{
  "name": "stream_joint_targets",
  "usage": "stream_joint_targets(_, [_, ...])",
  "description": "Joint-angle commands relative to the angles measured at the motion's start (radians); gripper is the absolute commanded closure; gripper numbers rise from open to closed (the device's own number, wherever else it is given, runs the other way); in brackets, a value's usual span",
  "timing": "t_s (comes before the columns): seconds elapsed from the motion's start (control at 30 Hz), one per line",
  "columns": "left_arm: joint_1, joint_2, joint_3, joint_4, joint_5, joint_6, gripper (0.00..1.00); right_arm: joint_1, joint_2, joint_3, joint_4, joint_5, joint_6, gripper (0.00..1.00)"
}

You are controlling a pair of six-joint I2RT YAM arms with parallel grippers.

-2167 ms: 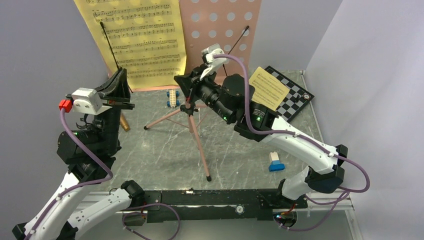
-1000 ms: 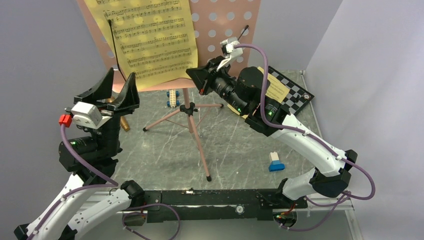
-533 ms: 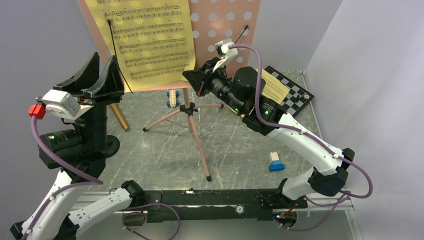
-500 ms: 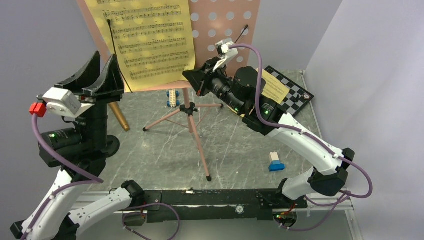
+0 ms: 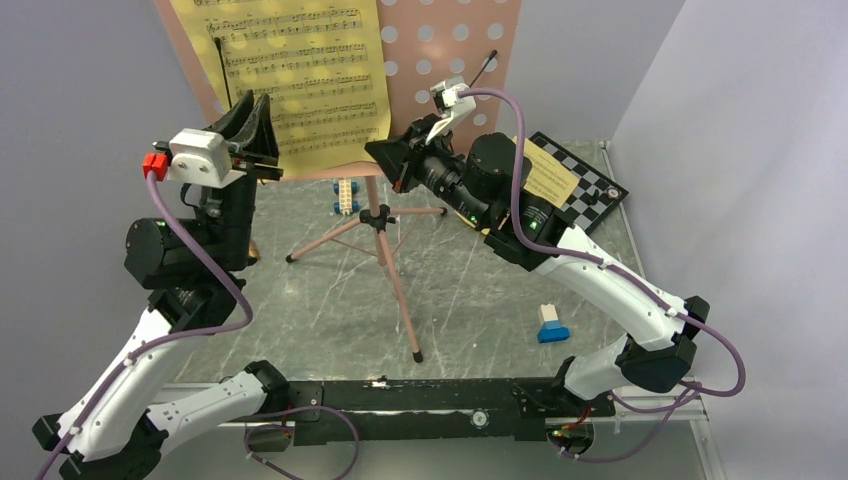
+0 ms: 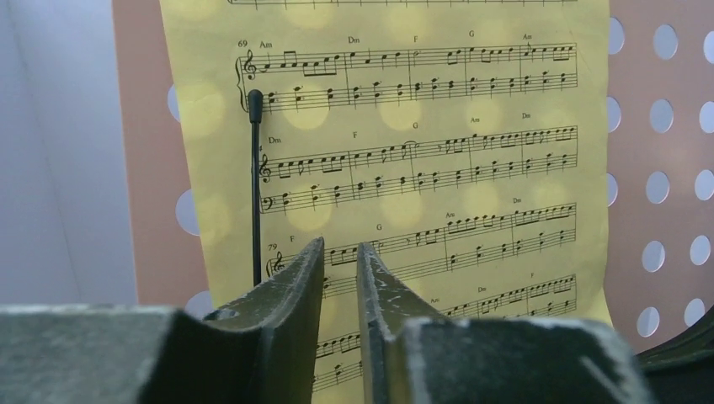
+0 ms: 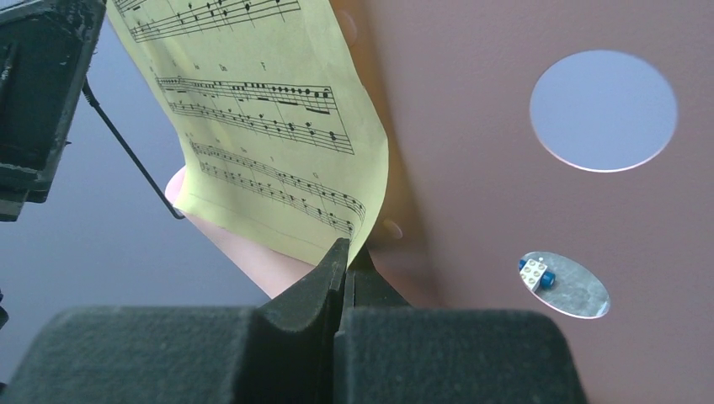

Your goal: Pack up the instrument practice props

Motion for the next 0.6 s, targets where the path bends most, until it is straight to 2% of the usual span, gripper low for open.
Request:
stream_joint_targets(0.0, [-0.001,-0.004,0.029,0.021,-0.041,0.031,0.79,-0.004,0.001,0.027,0.014,-0.012,0.004,1.00])
stream_joint_targets(0.2, [-0.001,-0.041,-0.023,0.071,-0.009,0.012,1.00,-0.004,-0.002,0.017,0.019,-0.015,0.006,1.00])
stream_joint_targets(0.47, [0.000,-0.111,-0.123,0.188,0.061,0.020,1.00,-0.004,-0.006,0.014,0.020,-0.013,0.006,1.00])
stream_joint_targets(0.57, [-0.001,-0.121,-0.126,0.182,0.063,0.026,1.00,-0.004,-0.005,0.013,0.022,-0.013,0.006,1.00])
